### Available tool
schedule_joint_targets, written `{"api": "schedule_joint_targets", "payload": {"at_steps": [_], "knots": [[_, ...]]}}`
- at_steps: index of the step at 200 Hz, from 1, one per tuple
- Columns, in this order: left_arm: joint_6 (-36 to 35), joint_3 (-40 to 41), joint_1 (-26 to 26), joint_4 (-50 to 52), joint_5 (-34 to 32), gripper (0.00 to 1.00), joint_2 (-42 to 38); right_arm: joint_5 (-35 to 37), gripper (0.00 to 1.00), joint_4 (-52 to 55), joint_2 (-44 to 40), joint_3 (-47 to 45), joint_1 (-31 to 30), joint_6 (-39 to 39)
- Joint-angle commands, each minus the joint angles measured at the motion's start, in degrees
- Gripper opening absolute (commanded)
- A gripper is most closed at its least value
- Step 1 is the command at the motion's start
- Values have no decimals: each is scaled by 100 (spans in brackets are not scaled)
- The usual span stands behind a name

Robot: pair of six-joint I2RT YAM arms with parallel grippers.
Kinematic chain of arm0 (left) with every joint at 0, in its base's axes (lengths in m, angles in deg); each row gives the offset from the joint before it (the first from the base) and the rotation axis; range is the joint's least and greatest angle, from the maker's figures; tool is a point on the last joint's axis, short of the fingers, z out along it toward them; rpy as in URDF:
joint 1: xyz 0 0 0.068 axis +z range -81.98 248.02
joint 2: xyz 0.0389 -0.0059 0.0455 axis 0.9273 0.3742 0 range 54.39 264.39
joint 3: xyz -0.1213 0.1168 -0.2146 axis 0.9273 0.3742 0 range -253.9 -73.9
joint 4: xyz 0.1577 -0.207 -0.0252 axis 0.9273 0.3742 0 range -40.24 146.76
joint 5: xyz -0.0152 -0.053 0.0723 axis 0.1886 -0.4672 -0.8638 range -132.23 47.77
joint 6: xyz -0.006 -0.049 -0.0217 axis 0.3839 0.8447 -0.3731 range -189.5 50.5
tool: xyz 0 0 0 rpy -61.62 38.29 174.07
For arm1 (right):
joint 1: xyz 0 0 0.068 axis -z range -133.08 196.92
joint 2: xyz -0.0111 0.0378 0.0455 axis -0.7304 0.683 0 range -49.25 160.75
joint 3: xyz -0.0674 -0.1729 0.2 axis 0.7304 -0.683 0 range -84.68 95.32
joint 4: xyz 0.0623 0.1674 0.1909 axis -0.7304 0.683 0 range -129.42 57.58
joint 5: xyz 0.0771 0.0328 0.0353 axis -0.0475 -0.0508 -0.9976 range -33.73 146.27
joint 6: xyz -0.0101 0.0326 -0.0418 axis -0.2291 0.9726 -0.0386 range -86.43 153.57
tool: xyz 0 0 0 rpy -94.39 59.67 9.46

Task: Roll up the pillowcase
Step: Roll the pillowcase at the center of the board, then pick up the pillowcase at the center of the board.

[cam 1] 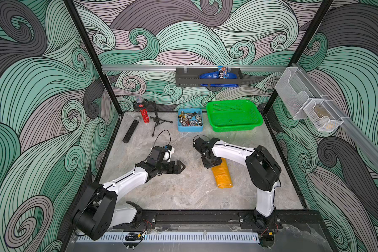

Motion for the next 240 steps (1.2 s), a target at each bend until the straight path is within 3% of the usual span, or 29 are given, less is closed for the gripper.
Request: {"api": "schedule_joint_targets", "payload": {"at_steps": [1, 60, 84, 105, 117, 140, 161, 240], "knots": [[-67, -33, 37, 107, -51, 97, 21, -679, 41, -566, -383, -116, 126, -88], [-135, -188, 36, 213, -34, 97, 142, -1615, 53, -976, -1660, -507, 793, -340], [-169, -278, 37, 250, 2, 97, 189, -2461, 57, -1581, -2287, -1314, 1506, -626], [-169, -322, 38, 248, 49, 97, 208, -3168, 73, -2143, -2715, -2074, 2153, -896], [-157, -343, 36, 249, 90, 97, 233, -3768, 75, -2488, -2847, -2497, 2594, -1022], [-143, -421, 43, 273, 125, 97, 267, -4844, 77, -3119, -2828, -3122, 3397, -1136], [-147, -511, 37, 309, 142, 97, 316, -5374, 80, -3214, -2473, -3213, 3742, -1389], [-148, -697, 37, 409, 92, 97, 464, -6281, 79, -4183, -1580, -3569, 3776, -1007]]}}
